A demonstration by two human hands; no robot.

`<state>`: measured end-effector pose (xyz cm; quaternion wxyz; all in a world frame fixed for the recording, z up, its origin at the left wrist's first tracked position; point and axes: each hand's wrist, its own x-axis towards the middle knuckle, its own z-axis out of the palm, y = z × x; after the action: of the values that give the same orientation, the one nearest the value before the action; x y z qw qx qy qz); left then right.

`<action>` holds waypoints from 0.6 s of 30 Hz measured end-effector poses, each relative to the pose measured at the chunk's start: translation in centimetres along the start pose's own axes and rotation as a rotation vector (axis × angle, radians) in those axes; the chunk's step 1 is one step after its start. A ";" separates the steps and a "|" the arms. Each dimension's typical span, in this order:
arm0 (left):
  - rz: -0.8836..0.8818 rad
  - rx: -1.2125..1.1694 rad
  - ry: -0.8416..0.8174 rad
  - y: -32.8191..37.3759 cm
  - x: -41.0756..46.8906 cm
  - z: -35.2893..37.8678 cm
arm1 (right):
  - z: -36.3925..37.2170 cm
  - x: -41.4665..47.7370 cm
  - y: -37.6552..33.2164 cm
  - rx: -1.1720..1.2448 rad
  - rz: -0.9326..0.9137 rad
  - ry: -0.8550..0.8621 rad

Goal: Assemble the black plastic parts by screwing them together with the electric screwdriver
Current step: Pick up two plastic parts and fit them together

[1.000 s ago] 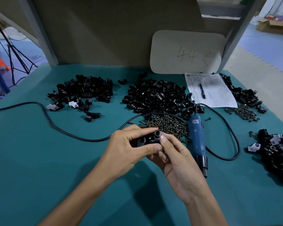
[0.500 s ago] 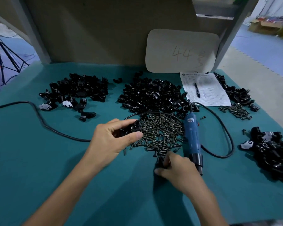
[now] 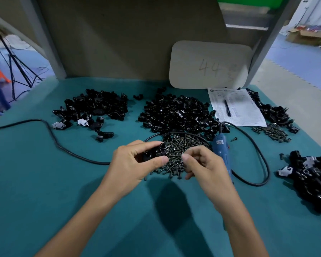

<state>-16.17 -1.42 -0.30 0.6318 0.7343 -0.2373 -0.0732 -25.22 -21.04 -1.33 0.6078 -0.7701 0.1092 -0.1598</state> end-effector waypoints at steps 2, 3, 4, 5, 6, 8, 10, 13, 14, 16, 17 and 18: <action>0.029 0.042 -0.006 0.2 0.0 0.1 | 0.5 -0.8 -1.6 0.258 0.010 -0.055; 0.042 0.058 -0.011 0.3 0.0 0.2 | 0.7 -1.1 -2.1 0.348 0.026 -0.080; 0.051 0.067 -0.017 0.3 0.0 0.2 | 0.8 -1.3 -2.4 0.413 0.041 -0.099; 0.058 0.070 -0.024 0.4 0.0 0.3 | 1.0 -1.5 -2.5 0.446 0.049 -0.104; 0.063 0.069 -0.030 0.5 -0.1 0.3 | 1.0 -1.6 -2.6 0.453 0.050 -0.095; 0.062 0.070 -0.036 0.6 -0.2 0.4 | 1.1 -1.7 -2.8 0.447 0.043 -0.064; 0.059 0.066 -0.051 0.7 -0.3 0.4 | 1.3 -1.6 -2.8 0.446 0.038 -0.033; 0.057 0.048 -0.063 0.7 -0.4 0.4 | 1.2 -1.6 -2.8 0.426 0.040 -0.029; 0.054 0.048 -0.061 0.7 -0.4 0.4 | 1.1 -1.6 -2.9 0.416 0.044 -0.042; 0.048 0.047 -0.066 0.7 -0.4 0.4 | 0.9 -1.5 -2.9 0.410 0.054 -0.080; 0.050 0.047 -0.074 0.7 -0.4 0.4 | 0.8 -1.5 -3.0 0.403 0.053 -0.095; 0.054 0.053 -0.081 0.7 -0.5 0.4 | 0.8 -1.5 -3.0 0.392 0.051 -0.103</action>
<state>-16.93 -1.61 0.21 0.6038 0.7405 -0.2842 -0.0795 -26.36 -19.10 1.27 0.7546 -0.6414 0.0642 -0.1227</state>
